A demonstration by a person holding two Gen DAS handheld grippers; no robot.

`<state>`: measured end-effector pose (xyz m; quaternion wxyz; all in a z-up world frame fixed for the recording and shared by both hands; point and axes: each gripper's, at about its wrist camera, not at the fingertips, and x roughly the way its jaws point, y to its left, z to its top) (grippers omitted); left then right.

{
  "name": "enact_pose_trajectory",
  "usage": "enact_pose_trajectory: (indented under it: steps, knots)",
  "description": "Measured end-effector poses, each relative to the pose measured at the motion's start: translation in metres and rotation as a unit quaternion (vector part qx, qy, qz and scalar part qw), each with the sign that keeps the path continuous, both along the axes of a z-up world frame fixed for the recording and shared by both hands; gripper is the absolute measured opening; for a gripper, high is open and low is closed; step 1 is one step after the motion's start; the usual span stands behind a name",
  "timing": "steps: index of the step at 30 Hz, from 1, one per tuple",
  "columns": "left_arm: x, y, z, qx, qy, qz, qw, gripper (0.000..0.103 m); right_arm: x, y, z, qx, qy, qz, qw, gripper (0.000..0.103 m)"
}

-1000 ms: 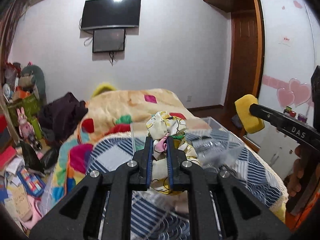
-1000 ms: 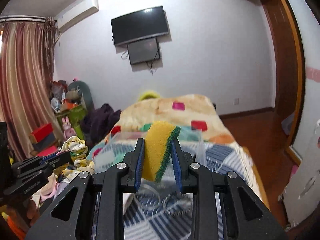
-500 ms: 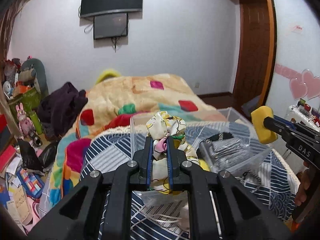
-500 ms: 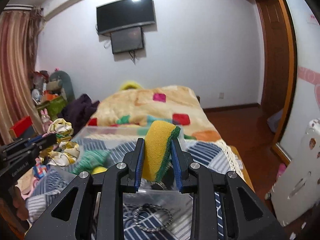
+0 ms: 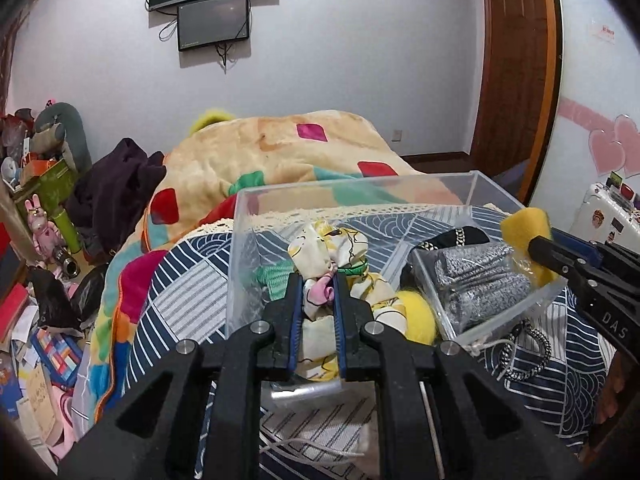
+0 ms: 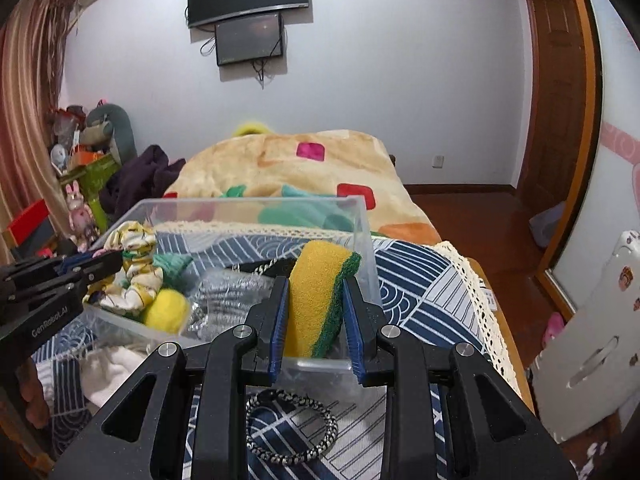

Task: Organize soft objects
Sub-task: 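Drop the floral cloth into the box with the left tool while the right tool drops the sponge in, then grasp the white sock with the left tool while the right tool grasps the braided bracelet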

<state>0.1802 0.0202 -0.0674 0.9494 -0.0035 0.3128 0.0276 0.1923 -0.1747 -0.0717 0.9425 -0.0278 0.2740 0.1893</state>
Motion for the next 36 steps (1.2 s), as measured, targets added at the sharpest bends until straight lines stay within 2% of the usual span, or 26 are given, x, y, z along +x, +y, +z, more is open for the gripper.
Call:
enact_pose_trajectory:
  steps: [3, 7, 11, 13, 15, 18, 20, 23, 27, 33, 36]
  knots:
    - [-0.003, -0.001, 0.002, 0.0, -0.002, -0.003, 1.0, 0.024, -0.002, -0.001, 0.0, 0.0, 0.003, 0.001, 1.0, 0.025]
    - [-0.011, -0.002, 0.005, -0.003, -0.011, -0.001, 0.9999, 0.052, -0.007, -0.004, 0.0, -0.002, 0.007, 0.001, 1.0, 0.026]
    - [-0.02, -0.007, 0.009, -0.001, -0.021, -0.009, 0.9997, 0.058, -0.015, -0.007, 0.002, 0.001, 0.005, 0.006, 1.0, 0.035]
    - [-0.026, -0.01, 0.011, 0.001, -0.026, -0.014, 0.9996, 0.063, -0.017, -0.006, 0.003, 0.0, 0.0, 0.006, 1.0, 0.043]
    - [-0.033, -0.012, 0.014, -0.001, -0.032, -0.016, 0.9994, 0.072, -0.022, -0.006, 0.006, 0.0, -0.01, 0.001, 1.0, 0.063]
    - [-0.046, -0.015, 0.016, 0.0, -0.043, -0.019, 0.9989, 0.089, -0.031, -0.011, 0.01, 0.008, -0.03, -0.005, 0.999, 0.08]
    - [-0.053, -0.017, 0.014, 0.003, -0.046, -0.018, 0.9988, 0.097, -0.034, -0.014, 0.01, 0.009, -0.036, -0.009, 0.999, 0.084]
    - [-0.061, -0.022, 0.008, -0.002, -0.035, -0.027, 0.999, 0.099, -0.036, -0.016, 0.005, 0.01, -0.026, -0.004, 1.0, 0.084]
    - [-0.062, -0.027, -0.011, -0.04, 0.011, -0.055, 0.9976, 0.099, -0.032, -0.013, -0.01, 0.004, 0.004, 0.009, 1.0, 0.085]
    - [-0.058, -0.036, -0.036, -0.034, 0.041, -0.053, 0.9972, 0.099, -0.019, -0.009, -0.043, 0.003, 0.084, 0.037, 0.996, 0.084]
    - [-0.053, -0.035, -0.044, -0.044, 0.051, -0.047, 0.9966, 0.099, -0.016, -0.006, -0.053, -0.007, 0.104, 0.041, 0.994, 0.082]
